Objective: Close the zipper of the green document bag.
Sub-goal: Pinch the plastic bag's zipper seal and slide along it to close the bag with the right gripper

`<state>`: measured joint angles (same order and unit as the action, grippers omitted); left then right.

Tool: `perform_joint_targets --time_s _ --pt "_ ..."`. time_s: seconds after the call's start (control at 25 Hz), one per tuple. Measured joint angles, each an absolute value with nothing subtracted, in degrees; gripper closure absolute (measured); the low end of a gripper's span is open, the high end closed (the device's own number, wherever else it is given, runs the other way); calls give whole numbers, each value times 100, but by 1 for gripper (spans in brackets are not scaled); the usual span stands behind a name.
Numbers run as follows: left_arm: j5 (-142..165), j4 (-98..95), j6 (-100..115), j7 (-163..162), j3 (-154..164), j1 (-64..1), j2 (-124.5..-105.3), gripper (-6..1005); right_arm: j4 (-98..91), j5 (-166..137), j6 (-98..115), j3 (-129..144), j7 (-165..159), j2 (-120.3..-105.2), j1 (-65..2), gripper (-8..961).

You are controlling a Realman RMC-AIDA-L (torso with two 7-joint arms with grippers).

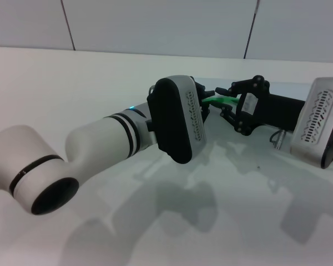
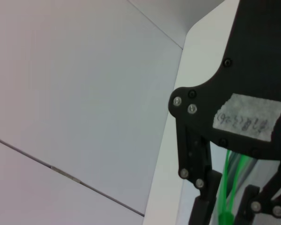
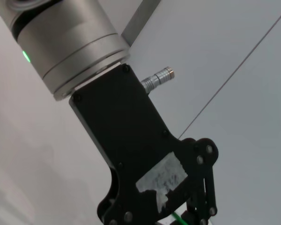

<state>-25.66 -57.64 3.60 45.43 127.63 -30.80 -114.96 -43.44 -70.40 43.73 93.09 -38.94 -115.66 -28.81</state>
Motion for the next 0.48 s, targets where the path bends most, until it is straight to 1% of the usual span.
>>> perform_joint_targets --time_s 0.24,0.48 --pt "-2566 -5746 361 4544 12752 -3076 -11496 873 -4372 -7040 4374 9307 -3893 -11567 -2864 740" --pt "-2566 -5745 361 4544 12745 -3076 -11496 869 -4353 -7028 4362 9301 -3894 -11571 -2873 783"
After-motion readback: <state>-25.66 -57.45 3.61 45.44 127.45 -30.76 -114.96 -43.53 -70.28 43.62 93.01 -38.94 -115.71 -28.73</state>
